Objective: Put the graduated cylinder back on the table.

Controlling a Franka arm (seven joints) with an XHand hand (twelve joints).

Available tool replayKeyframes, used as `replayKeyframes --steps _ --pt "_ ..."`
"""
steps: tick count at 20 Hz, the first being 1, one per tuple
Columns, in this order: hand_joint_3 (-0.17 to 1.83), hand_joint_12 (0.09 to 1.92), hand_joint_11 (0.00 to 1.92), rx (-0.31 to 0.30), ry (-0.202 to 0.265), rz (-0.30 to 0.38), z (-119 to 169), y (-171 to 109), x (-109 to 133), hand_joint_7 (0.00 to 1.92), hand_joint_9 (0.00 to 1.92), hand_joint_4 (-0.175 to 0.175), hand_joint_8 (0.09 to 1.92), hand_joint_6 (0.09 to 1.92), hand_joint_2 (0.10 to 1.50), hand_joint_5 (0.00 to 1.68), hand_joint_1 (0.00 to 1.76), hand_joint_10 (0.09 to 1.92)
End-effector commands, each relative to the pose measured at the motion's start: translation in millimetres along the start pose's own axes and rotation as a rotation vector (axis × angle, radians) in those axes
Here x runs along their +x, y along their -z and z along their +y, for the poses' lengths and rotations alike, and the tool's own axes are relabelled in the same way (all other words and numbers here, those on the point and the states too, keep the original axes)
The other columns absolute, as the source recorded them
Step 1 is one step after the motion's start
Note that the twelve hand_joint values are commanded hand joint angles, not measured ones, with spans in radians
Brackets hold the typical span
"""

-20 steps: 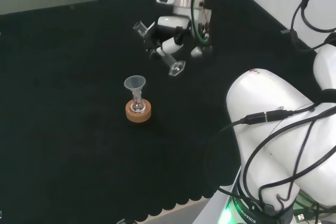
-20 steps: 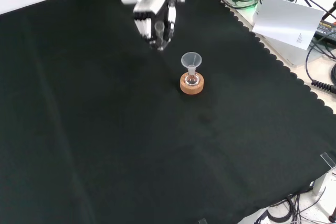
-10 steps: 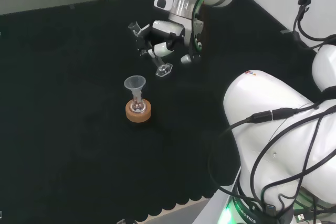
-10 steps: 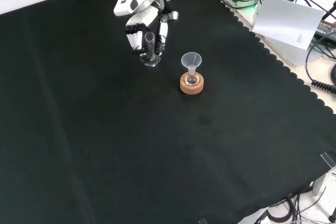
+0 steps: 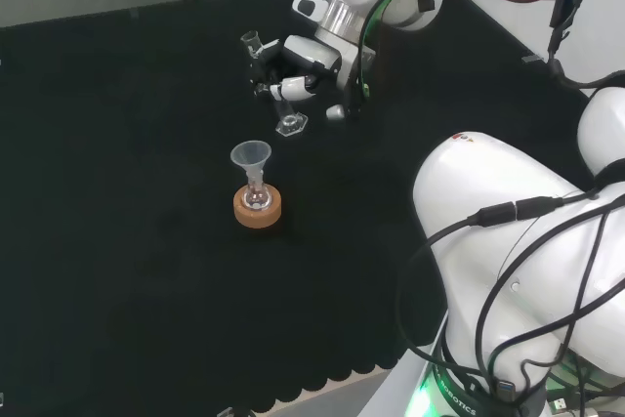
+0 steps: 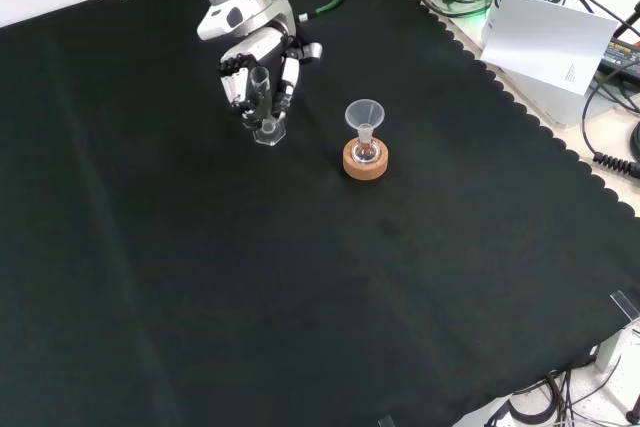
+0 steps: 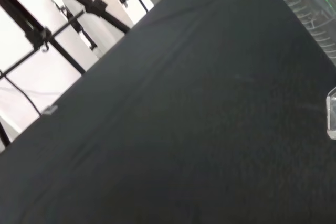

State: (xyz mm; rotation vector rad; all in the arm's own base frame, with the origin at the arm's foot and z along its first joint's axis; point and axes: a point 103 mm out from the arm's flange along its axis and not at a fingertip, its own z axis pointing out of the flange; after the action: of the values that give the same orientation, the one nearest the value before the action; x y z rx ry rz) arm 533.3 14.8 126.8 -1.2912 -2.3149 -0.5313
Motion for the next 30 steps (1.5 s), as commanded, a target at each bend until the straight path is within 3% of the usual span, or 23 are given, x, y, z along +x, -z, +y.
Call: replayKeyframes --steps 1,9,19,30 --pt "0.0 0.69 1.34 -0.066 0.012 0.053 16 -12 -13 1.18 1.43 -0.139 0.35 1.07 1.14 0.95 1.13 0.09" --pt "0.0 0.69 1.33 -0.109 0.035 0.081 30 -23 -19 1.17 1.42 -0.142 0.35 1.08 1.14 0.94 1.13 0.09" --pt "0.0 0.7 1.3 -0.157 0.024 0.121 33 -35 -29 1.13 1.38 -0.139 0.35 1.08 1.15 0.94 1.13 0.09" --pt "0.0 0.78 1.22 -0.16 0.023 0.136 36 -41 -33 0.97 1.33 -0.135 0.53 1.13 1.16 0.91 1.12 0.09"
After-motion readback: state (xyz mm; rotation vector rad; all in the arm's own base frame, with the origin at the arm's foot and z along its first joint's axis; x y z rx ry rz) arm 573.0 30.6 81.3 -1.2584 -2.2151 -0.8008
